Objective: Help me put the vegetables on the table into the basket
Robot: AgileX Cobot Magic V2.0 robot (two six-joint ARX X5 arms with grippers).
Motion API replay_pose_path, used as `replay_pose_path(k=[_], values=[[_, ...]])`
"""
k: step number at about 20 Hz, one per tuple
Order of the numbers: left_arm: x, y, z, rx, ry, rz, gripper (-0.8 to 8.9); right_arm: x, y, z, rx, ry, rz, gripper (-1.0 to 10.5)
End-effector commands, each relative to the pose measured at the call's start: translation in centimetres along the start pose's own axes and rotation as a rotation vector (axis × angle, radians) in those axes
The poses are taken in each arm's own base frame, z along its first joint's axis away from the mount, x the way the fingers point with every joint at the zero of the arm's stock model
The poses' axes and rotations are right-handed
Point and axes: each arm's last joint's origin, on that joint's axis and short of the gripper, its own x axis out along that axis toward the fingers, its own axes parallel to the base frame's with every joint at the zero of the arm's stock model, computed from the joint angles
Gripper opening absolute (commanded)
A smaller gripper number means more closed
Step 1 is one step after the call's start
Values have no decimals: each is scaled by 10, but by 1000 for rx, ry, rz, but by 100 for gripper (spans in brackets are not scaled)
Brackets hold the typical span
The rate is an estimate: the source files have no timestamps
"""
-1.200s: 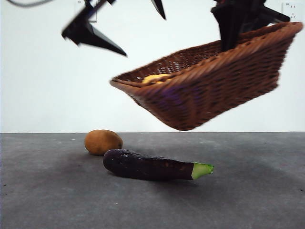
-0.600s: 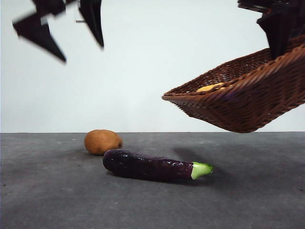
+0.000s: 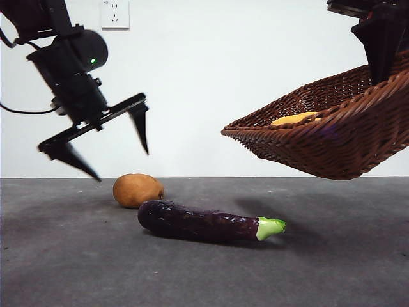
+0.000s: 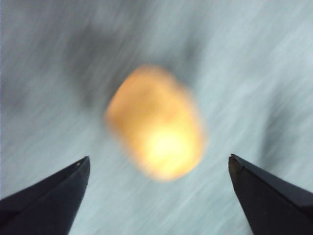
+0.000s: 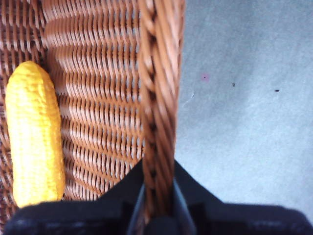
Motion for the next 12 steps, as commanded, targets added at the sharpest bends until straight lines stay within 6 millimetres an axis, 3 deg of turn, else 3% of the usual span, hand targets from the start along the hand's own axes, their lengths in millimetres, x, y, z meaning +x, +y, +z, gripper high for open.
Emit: replay_pose_path(k=[1, 12], values=[[5, -6, -5, -89, -14, -2, 480, -1, 0, -2, -21, 4, 9, -3], [30, -5, -7, -158, -52, 52, 471, -1, 0, -1, -72, -4, 11, -3]])
